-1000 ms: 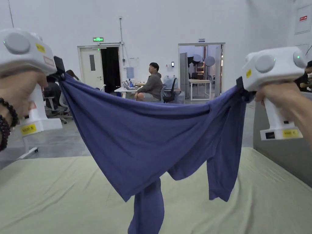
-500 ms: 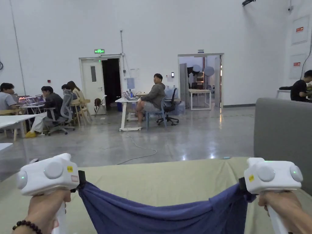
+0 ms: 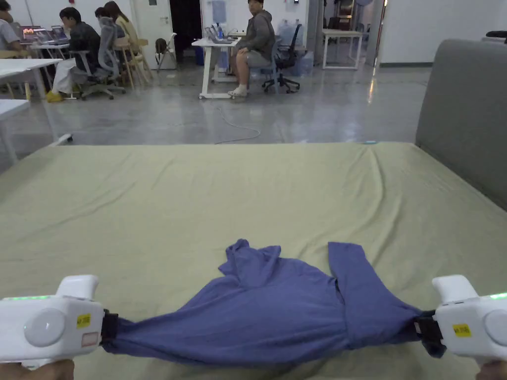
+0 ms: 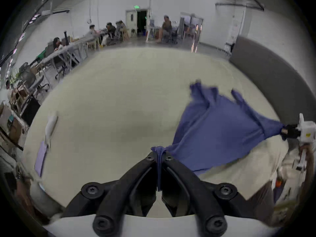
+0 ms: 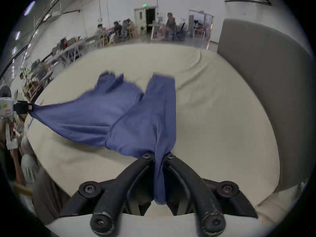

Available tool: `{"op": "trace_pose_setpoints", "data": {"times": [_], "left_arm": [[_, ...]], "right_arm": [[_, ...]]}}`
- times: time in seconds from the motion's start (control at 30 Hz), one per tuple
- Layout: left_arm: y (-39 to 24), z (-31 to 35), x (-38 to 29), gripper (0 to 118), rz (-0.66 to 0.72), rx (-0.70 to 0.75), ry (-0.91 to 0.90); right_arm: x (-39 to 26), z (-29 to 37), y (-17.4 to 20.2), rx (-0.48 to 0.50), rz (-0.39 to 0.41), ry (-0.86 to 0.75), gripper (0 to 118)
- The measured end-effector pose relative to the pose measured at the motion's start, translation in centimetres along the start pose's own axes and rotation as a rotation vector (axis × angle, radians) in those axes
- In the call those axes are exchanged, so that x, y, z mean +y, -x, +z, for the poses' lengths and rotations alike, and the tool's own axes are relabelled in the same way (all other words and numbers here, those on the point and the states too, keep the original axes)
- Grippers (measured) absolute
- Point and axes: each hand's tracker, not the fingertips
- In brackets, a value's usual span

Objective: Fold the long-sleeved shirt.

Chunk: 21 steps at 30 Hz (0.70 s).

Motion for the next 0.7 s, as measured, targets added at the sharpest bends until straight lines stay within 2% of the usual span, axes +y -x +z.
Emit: {"op": "trace_pose_setpoints", "data": {"times": [0.1,0.17,0.3,0.33,0.37,0.4,0.43,0.47,0.5,0.57,0.63,0.67,0.7], "left_arm": [[0.5,-1.2,-4.6,0,-0.004,-0.005,0.082],[0.3,-2.3,-6.3,0,-0.078,0.013,0.135],[0.5,-3.7,-7.6,0,-0.013,-0.02,0.155],[0.6,-3.7,-7.4,0,0.011,-0.02,0.134],[0.8,-3.4,-7.1,0,0.025,-0.02,0.113],[1.7,-3.7,-6.8,14,0.049,-0.009,0.093],[2.1,-3.1,-6.3,45,0.05,-0.006,0.084],[2.4,-2.6,-5.8,88,0.046,-0.006,0.083],[2.6,-2.1,-5.2,118,0.049,-0.015,0.074],[1.6,0.5,-4.3,118,0.046,-0.059,-0.043],[1.0,1.2,-2.7,118,0.031,-0.036,-0.029],[0.1,1.9,-2.6,112,0.028,-0.026,-0.025],[-0.5,2.2,-2.2,63,0.032,0.005,-0.035]], "right_arm": [[-4.6,-0.3,0.5,-0.004,0.005,0.066,4],[-6.1,-1.1,0.5,0.002,-0.006,0.098,4],[-7.2,-2.8,0.9,-0.002,-0.02,0.146,4],[-7.1,-2.9,0.9,-0.007,-0.02,0.143,8],[-6.9,-2.6,0.9,-0.005,-0.024,0.139,26],[-6.6,-2.1,0.9,-0.009,-0.023,0.14,67],[-6.1,-1.4,0.9,-0.027,-0.021,0.147,97],[-5.6,-0.2,0.8,-0.061,-0.008,0.134,110],[-4.9,1.0,0.6,-0.075,0.011,0.089,110],[-2.8,3.0,0.8,-0.096,0.014,-0.002,110],[-0.7,4.5,0.9,-0.098,-0.01,-0.062,107],[0.2,4.9,1.2,-0.079,-0.014,-0.074,92],[1.0,5.2,1.6,-0.064,-0.017,-0.103,29]]}}
